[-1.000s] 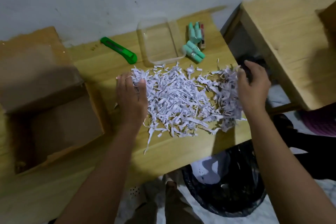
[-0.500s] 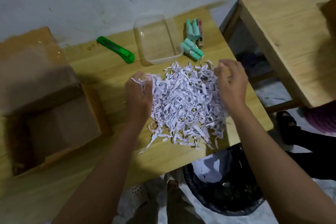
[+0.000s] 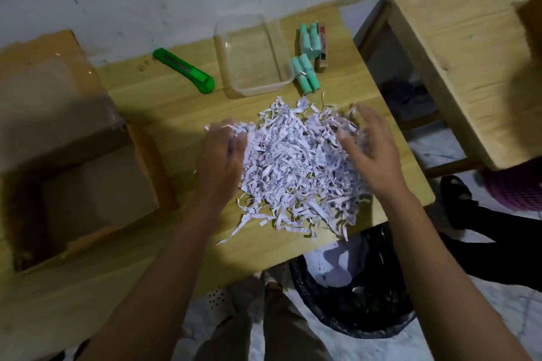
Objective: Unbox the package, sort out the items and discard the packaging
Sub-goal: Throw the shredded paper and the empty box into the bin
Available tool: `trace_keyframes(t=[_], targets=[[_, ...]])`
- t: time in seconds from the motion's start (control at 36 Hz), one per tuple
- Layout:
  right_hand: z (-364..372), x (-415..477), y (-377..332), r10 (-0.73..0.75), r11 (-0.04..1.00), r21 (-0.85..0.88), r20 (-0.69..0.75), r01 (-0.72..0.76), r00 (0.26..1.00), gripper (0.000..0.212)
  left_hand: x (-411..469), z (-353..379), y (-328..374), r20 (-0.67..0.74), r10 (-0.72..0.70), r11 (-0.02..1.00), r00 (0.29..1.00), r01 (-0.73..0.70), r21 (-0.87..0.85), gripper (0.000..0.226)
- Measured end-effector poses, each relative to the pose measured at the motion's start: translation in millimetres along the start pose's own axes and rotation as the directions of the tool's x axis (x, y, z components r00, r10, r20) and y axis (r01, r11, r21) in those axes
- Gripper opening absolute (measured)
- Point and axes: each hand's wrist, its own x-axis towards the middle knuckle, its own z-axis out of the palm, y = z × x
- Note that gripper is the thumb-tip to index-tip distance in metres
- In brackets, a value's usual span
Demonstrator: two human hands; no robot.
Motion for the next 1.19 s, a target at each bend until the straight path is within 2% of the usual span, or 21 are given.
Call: trace_keyframes(t=[0.08, 0.14, 0.19, 0.33, 0.42, 0.5, 0.61, 0.78, 0.97, 1.08, 1.14, 1.19], targets=[[-10, -31, 16, 0.042, 0.998, -0.043, -0.020, -0.043, 0.999, 0.092, -6, -4, -17, -0.015, -0.037, 0.993, 0.999, 0.038, 0.111, 0.062], [-11, -45, 24, 0.048, 0.997, -0.061, 0.046, -0.045, 0.998, 0.111, -12, -1, -17, 0.007, -0.045, 0.994, 0.999, 0.045, 0.100, 0.067], [-9, -50, 28, 0.044, 0.995, -0.098, 0.129, -0.031, 0.991, 0.125, -17, 6, -9, 0.025, -0.054, 0.992, 0.998, 0.051, 0.117, 0.062], [1, -38, 22, -0.013, 0.985, -0.163, 0.249, 0.055, 0.968, 0.143, -18, 28, 6, 0.095, -0.062, 0.997, 0.993, 0.066, -0.034, 0.068], [12, -26, 11, -0.054, 0.984, -0.146, 0.318, 0.105, 0.947, 0.148, -14, 40, 18, 0.149, -0.029, 0.988, 0.988, 0.051, -0.147, 0.061], [23, -16, 4, -0.114, 0.984, -0.087, 0.350, 0.153, 0.930, 0.148, -13, 52, 31, 0.206, 0.015, 0.965, 0.978, 0.040, -0.259, 0.058], [32, -9, 0, -0.139, 0.989, -0.001, 0.354, 0.149, 0.925, 0.144, -7, 57, 39, 0.253, 0.022, 0.931, 0.967, 0.073, -0.358, 0.051], [43, -10, -1, -0.085, 0.994, 0.096, 0.348, 0.055, 0.934, 0.124, -4, 56, 52, 0.331, 0.001, 0.852, 0.944, 0.173, -0.495, 0.042], [40, -36, -5, -0.062, 0.975, 0.223, 0.162, 0.025, 0.985, 0.092, -15, 59, 69, 0.371, 0.032, 0.798, 0.928, 0.200, -0.569, 0.038], [28, -56, 8, -0.001, 0.972, 0.234, 0.075, -0.017, 0.997, 0.092, -29, 65, 76, 0.401, 0.085, 0.807, 0.912, 0.173, -0.565, 0.034], [15, -68, 15, 0.037, 0.975, 0.218, 0.021, -0.041, 0.999, 0.096, -39, 70, 85, 0.414, 0.105, 0.855, 0.904, 0.131, -0.502, 0.030], [0, -81, 21, 0.064, 0.978, 0.201, -0.041, -0.054, 0.997, 0.094, -51, 78, 102, 0.451, 0.126, 0.830, 0.884, 0.155, -0.535, 0.029]])
